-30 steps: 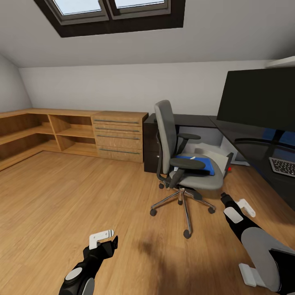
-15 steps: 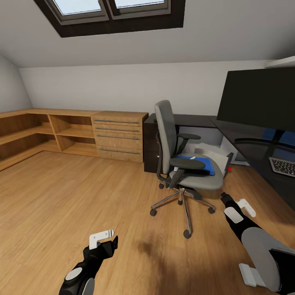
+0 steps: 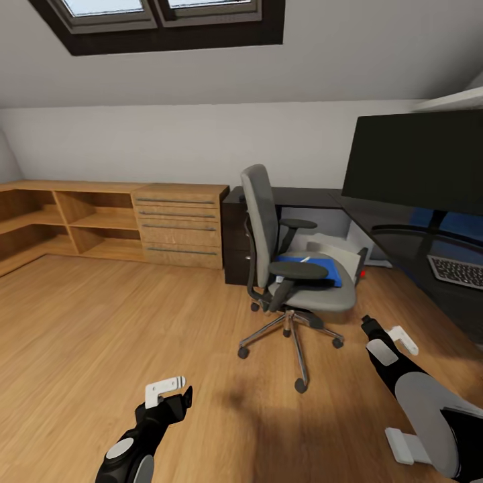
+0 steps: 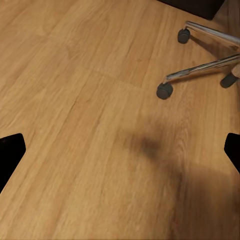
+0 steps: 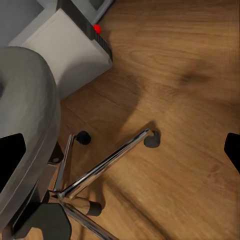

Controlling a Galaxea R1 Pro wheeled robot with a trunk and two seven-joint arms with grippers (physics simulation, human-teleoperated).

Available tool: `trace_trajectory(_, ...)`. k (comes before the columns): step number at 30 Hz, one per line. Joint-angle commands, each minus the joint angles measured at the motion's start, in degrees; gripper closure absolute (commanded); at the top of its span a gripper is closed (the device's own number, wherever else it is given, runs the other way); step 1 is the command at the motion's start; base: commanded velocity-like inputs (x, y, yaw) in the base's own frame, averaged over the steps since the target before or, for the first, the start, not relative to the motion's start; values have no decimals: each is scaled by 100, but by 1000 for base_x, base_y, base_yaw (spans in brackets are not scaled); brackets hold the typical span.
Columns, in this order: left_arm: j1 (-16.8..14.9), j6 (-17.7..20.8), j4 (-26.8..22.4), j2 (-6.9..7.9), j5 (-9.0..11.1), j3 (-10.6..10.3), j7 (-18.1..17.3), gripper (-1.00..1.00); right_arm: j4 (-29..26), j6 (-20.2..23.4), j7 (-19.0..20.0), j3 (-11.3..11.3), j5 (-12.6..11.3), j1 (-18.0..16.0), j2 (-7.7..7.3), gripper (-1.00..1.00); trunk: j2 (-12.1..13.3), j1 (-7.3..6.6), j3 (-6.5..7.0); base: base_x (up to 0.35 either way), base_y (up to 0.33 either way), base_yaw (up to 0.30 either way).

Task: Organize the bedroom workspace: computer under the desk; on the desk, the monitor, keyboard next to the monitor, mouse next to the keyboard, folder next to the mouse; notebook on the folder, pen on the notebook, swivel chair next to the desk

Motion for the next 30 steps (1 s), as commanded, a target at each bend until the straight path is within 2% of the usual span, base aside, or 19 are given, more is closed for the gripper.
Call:
trace_trajectory(1,-3,20,-8,1,61,-3,53,-100,-1,-21,-12,27,-60,-3,-1,-100,-2,-1,-6,20,16,-48)
trace_trajectory(17,-3,20,-7,15,60,27,67,-100,6,-21,-6,27,-60,-3,0,-100,-2,-1,-6,3,3,-8)
trace_trajectory(19,-3,20,-8,24,60,63,71,-100,7,-20,-4,27,-60,-3,4,-100,-2,-1,-6,0,0,0)
trace_trajectory(22,-3,20,-5,40,57,241,60,-100,7,-21,0,27,-60,-3,12,-100,-2,-1,-6,0,0,0)
trace_trajectory(27,3,44,21,63,56,414,56,-100,-7,-26,45,27,-47,-3,19,-100,-2,-1,-6,0,0,0)
trace_trajectory(29,-104,67,154,83,58,440,65,-100,-25,-28,92,33,-40,-3,15,-100,-2,-1,-6,0,0,0)
trace_trajectory(30,-300,77,323,92,61,450,74,-100,-41,-29,111,50,-38,-3,10,-100,-2,-1,-6,0,0,0)
